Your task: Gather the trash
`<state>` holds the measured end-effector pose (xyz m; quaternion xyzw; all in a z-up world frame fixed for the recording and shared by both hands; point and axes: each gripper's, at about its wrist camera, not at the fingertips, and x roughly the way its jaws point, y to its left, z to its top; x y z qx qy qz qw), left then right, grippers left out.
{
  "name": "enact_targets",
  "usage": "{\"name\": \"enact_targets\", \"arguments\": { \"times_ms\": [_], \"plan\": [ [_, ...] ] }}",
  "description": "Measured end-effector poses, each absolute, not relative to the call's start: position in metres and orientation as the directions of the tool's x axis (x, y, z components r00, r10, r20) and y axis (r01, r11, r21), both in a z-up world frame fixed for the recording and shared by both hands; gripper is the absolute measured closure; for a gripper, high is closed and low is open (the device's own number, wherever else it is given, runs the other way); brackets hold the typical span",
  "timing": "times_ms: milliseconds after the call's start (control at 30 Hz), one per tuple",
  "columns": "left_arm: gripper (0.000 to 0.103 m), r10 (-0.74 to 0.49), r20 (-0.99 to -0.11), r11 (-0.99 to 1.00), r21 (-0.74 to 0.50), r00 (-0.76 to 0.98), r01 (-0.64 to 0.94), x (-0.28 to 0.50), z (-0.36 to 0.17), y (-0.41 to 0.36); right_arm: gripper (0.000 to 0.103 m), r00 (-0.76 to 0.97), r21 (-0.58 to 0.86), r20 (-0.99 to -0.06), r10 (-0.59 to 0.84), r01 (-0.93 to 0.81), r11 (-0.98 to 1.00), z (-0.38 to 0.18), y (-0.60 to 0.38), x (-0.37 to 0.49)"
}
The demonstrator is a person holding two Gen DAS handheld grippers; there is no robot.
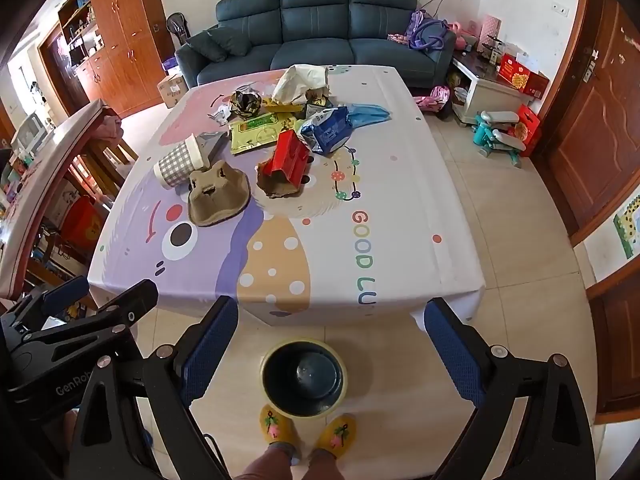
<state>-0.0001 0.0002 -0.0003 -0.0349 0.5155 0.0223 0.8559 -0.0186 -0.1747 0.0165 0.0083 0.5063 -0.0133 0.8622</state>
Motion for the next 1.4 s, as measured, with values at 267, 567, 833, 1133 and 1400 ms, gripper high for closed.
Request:
{"name": "enact_targets", "arguments": {
  "times_ms": [267,567,833,1133,1400],
  "plan": [
    [0.021,0.002,-0.881,0.997,-0.037,0.474,-0.073,-0.001,0.002,-0.002,0.007,0.486,-0.004,-0.874,-0.012,0.016,1.0,0.02,-0.171,-0.015],
    [0.021,0.0,-0.88,0.997,-0.039,0.474,-0.073,-0.001,0.004,0.002,0.007,0.495,-0.008,-0.869,-0.009,0.004,1.0,0.02,-0.168,-0.015],
    [0.021,-0.001,-0.881,0.997,-0.04,0.474,-0.073,-0.001,0.006,0.005,0.007,0.497,-0.009,-0.867,-0.01,0.004,1.0,0.021,-0.167,-0.015],
    [0.021,0.0,-0.88,0.996,-0.039,0.475,-0.074,0.002,0.005,0.006,0.007,0.507,-0.015,-0.862,-0.013,0.001,1.0,0.027,-0.162,-0.012],
    [0.021,0.001,-0.88,0.996,-0.039,0.475,-0.074,0.002,0.005,0.006,0.007,0.508,-0.013,-0.862,-0.011,0.001,1.0,0.027,-0.161,-0.012]
  ]
}}
